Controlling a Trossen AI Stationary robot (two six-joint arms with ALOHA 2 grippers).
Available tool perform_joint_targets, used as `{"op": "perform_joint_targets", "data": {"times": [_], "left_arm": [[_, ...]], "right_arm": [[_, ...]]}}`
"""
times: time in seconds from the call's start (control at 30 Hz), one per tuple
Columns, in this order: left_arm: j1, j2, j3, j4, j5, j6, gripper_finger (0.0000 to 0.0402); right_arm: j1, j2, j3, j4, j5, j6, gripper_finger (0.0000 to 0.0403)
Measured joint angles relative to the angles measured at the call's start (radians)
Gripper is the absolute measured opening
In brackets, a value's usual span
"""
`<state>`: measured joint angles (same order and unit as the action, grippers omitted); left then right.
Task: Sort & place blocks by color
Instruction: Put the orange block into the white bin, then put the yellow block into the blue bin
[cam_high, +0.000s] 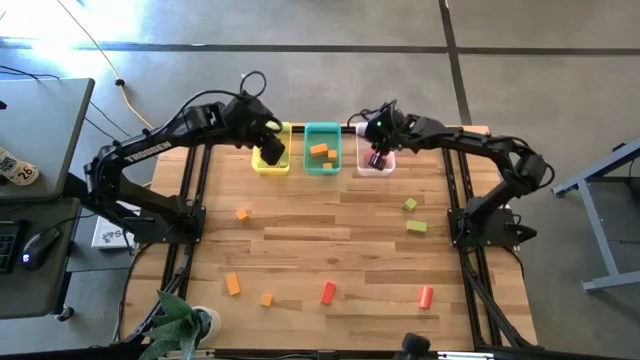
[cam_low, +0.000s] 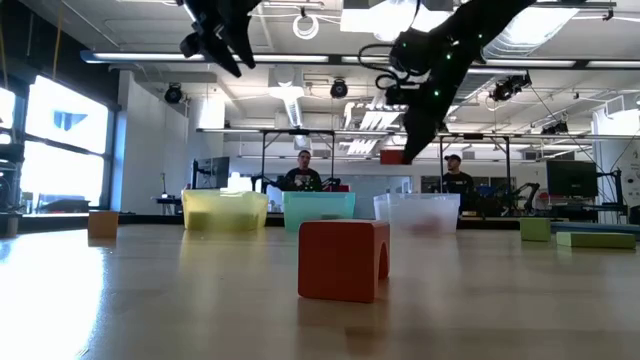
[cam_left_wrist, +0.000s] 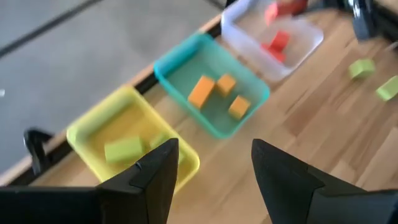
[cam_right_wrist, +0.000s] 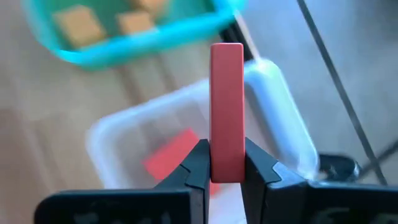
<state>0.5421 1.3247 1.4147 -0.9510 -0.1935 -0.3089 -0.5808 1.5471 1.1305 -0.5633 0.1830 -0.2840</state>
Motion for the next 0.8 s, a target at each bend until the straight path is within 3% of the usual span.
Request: {"op": "perform_joint_targets", "data": {"times": [0.23, 0.5, 0.8], "left_arm": [[-0.054, 0.042, 0.000, -0.110, -0.028, -0.100, 0.0193], [-0.119, 0.108, 0.000, -0.204, -0.062, -0.205, 0.0193], [-0.184, 0.205, 0.000, -0.363, -0.089, -0.376, 0.0193]], "right_arm": [[-0.110, 0.060, 0.000, -0.052, -0.053, 0.022, 0.0032], [-0.128, 0.127, 0.000, -0.062, -0.104, 0.040, 0.0034], [-0.125, 0.130, 0.000, -0.054, -0.086, 0.066, 0.0103]]}}
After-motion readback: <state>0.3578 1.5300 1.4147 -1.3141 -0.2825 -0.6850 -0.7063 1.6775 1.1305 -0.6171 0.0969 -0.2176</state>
